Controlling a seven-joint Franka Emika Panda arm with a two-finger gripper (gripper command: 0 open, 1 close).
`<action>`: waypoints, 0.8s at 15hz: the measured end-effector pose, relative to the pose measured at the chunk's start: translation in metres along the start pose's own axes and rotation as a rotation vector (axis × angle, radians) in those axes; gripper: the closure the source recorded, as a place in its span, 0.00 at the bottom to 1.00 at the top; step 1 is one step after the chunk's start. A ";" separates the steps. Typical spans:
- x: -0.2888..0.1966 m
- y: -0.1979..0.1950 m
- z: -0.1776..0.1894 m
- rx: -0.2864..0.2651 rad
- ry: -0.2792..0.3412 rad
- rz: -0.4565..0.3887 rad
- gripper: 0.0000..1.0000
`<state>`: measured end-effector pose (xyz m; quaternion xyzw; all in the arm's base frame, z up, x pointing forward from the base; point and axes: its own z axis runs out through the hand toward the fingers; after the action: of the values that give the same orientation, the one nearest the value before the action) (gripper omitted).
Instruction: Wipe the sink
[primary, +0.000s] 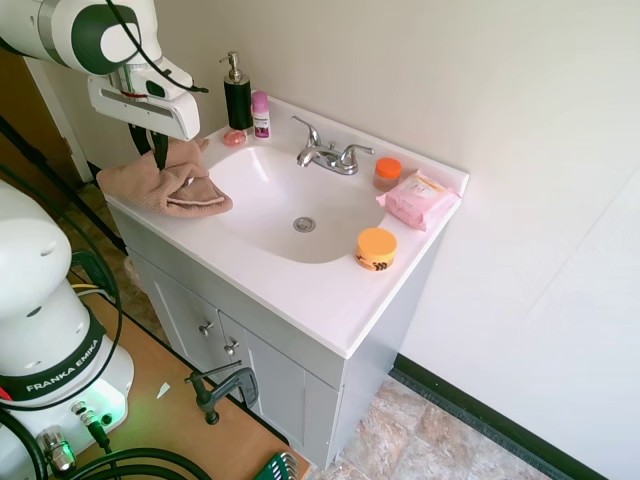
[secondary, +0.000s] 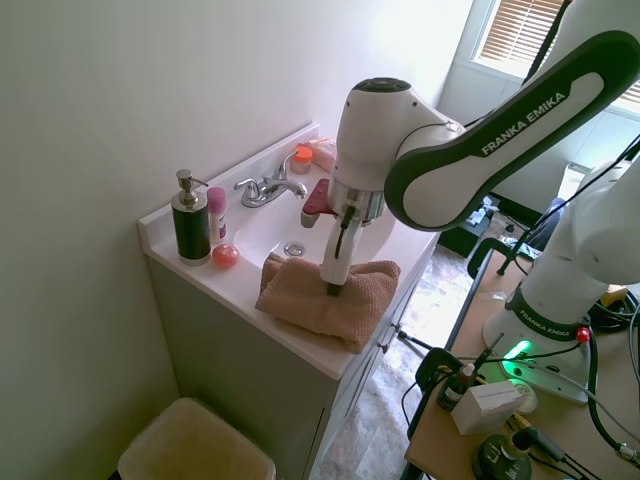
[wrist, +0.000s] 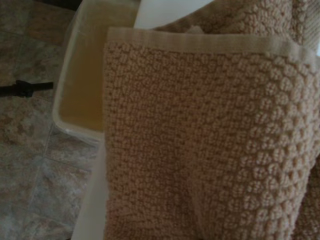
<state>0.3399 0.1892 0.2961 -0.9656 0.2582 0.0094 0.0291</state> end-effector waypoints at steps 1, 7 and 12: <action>0.000 0.000 -0.001 -0.001 0.002 -0.005 0.00; 0.031 0.004 -0.023 0.018 0.070 0.003 0.00; 0.105 0.044 -0.059 -0.017 0.201 0.047 0.00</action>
<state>0.4090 0.0953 0.3491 -0.9555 0.2824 -0.0845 -0.0054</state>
